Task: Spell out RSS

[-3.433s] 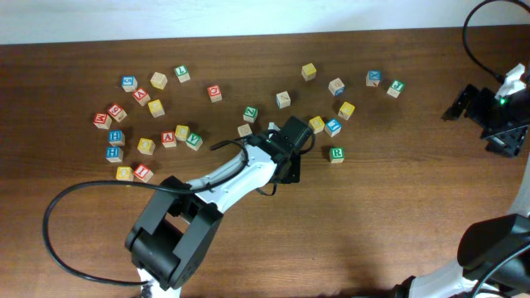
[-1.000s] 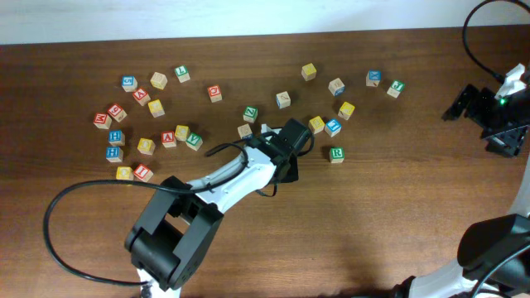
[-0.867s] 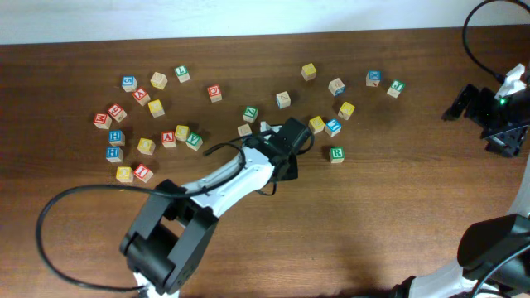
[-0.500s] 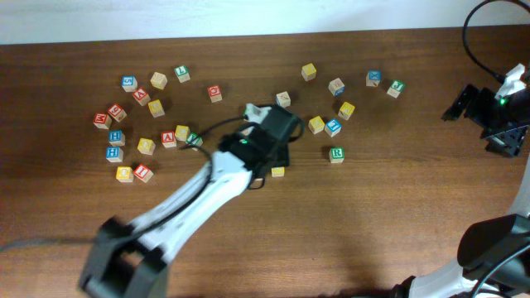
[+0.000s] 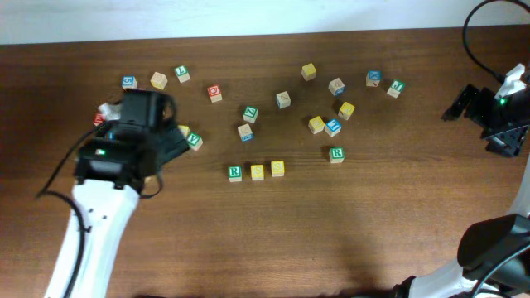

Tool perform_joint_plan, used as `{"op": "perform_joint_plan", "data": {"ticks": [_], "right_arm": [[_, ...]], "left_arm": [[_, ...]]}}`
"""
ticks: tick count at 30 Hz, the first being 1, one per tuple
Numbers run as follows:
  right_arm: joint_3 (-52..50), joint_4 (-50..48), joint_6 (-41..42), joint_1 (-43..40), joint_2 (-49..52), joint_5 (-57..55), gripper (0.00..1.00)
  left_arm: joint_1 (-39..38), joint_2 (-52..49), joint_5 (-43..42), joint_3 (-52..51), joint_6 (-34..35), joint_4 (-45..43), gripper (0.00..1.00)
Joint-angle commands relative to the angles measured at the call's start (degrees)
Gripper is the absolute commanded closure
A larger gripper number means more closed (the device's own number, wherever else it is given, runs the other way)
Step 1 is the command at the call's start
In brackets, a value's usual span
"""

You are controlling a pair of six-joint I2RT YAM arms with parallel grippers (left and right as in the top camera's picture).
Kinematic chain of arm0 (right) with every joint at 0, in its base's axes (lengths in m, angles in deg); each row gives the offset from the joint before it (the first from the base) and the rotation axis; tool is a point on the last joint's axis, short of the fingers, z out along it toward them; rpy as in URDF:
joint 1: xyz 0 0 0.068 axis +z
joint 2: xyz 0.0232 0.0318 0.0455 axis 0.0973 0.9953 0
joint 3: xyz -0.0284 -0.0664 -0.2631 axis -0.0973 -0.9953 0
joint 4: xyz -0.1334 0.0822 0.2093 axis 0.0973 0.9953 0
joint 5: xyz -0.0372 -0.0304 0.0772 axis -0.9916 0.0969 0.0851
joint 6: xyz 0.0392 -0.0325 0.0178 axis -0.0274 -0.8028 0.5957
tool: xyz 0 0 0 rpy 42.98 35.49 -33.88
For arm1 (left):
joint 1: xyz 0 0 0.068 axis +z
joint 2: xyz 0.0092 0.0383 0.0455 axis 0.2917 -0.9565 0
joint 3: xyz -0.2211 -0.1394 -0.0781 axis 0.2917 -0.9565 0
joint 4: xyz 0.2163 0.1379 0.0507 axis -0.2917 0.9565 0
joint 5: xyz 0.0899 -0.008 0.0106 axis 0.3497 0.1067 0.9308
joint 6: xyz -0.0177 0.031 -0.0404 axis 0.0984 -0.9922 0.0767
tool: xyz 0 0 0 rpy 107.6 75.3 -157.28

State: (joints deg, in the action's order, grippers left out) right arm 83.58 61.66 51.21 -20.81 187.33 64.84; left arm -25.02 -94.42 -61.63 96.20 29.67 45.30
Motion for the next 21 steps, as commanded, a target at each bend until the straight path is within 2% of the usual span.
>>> {"op": "perform_joint_plan", "data": {"ticks": [1, 12, 16, 20, 21], "right_arm": [[-0.2, 0.0, 0.4, 0.1, -0.1, 0.3, 0.02], [-0.2, 0.0, 0.4, 0.1, -0.1, 0.3, 0.02], [-0.2, 0.0, 0.4, 0.1, -0.1, 0.3, 0.02], [-0.2, -0.8, 0.4, 0.1, -0.1, 0.3, 0.02], [-0.2, -1.9, 0.4, 0.1, -0.1, 0.3, 0.02]], "left_arm": [[3.4, 0.1, 0.5, -0.6, -0.3, 2.4, 0.01], [4.1, 0.0, -1.5, -1.1, -0.3, 5.0, 0.01], [4.1, -0.7, -7.7, -2.1, -6.8, 5.4, 0.01], [4.1, -1.9, -10.8, -2.6, -7.7, 6.4, 0.0], [4.1, -2.0, -11.3, -2.9, -7.7, 6.4, 0.03]]}}
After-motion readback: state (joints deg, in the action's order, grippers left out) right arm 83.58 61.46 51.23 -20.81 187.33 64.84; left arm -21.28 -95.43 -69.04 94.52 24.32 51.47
